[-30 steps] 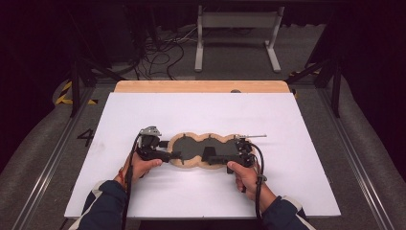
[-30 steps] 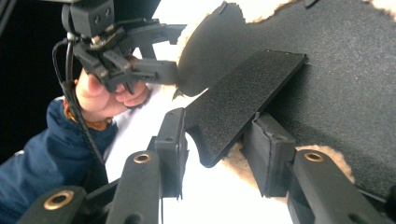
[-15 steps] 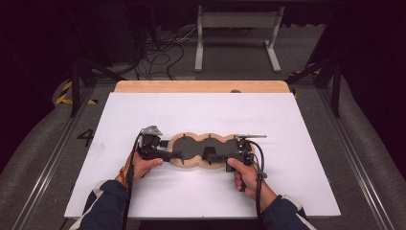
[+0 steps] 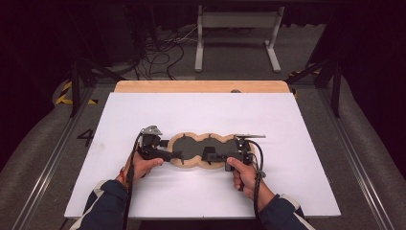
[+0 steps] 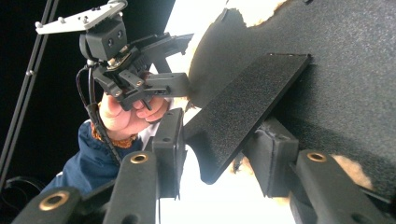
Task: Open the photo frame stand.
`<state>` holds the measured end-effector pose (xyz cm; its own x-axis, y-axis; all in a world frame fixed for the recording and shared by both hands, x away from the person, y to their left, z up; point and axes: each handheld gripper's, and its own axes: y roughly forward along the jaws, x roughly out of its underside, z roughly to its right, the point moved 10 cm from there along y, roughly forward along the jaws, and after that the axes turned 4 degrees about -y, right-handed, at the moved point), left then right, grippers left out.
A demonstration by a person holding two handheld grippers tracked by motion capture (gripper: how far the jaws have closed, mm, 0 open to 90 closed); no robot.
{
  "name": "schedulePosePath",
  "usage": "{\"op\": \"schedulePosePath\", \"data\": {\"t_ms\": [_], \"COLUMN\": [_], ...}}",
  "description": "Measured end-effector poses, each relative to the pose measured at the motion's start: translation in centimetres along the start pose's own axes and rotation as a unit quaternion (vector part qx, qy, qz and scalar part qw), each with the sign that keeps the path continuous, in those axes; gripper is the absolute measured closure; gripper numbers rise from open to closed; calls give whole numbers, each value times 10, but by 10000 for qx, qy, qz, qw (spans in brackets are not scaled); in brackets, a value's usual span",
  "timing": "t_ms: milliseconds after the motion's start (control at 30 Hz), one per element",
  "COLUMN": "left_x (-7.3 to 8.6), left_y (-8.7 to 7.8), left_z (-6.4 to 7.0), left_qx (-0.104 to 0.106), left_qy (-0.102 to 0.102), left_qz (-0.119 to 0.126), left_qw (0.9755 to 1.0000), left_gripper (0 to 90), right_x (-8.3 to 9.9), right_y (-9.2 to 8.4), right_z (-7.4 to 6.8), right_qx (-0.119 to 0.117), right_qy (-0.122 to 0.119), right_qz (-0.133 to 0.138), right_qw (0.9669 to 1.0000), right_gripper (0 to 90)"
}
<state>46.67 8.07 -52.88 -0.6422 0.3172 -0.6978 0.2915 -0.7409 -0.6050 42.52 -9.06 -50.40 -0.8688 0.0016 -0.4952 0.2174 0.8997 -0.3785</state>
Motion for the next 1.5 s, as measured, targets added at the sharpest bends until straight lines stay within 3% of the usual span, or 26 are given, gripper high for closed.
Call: {"op": "schedulePosePath", "data": {"t_ms": [233, 400, 533, 633, 700, 767, 867, 1000, 1067, 1400, 1500], "left_x": [1, -3, -4, -4, -4, -4, -4, -4, -4, -5, -5], "left_y": [-3, -2, -1, -2, -2, -1, -1, -1, -1, -1, -1], "left_z": [-3, -7, -5, -7, -8, -7, -7, -6, -7, -8, -7], "left_qx": [104, 124, 106, 118, 60, 52, 47, 6, 5, 86, 138], "left_qy": [-82, -212, -171, -204, -173, -203, -214, -227, -230, -260, -292], "left_qz": [32, 119, 85, 93, 99, 87, 92, 90, 89, 128, 139], "left_qw": [9999, 9996, 9998, 9997, 9998, 9997, 9997, 9997, 9997, 9995, 9994], "left_gripper": [232, 224, 217, 249, 273, 269, 268, 270, 270, 259, 244], "right_x": [1, 2, 4, 4, 2, -1, -3, -8, -9, -11, -9], "right_y": [0, 1, 2, 2, 1, 1, 0, -1, -1, 7, 6], "right_z": [-1, -2, -3, -4, -4, 0, -1, 6, 8, 6, 5], "right_qx": [14, 113, 311, 358, 184, 6, -70, 9, 21, 103, 46], "right_qy": [-174, -530, -1119, -1283, -1003, -487, -177, 391, 541, 580, 409], "right_qz": [-37, -89, -95, -152, -104, -149, -82, 199, 261, 241, 195], "right_qw": [9998, 9985, 9932, 9910, 9947, 9987, 9998, 9990, 9982, 9980, 9990], "right_gripper": [590, 612, 610, 613, 617, 570, 529, 608, 624, 629, 661]}}
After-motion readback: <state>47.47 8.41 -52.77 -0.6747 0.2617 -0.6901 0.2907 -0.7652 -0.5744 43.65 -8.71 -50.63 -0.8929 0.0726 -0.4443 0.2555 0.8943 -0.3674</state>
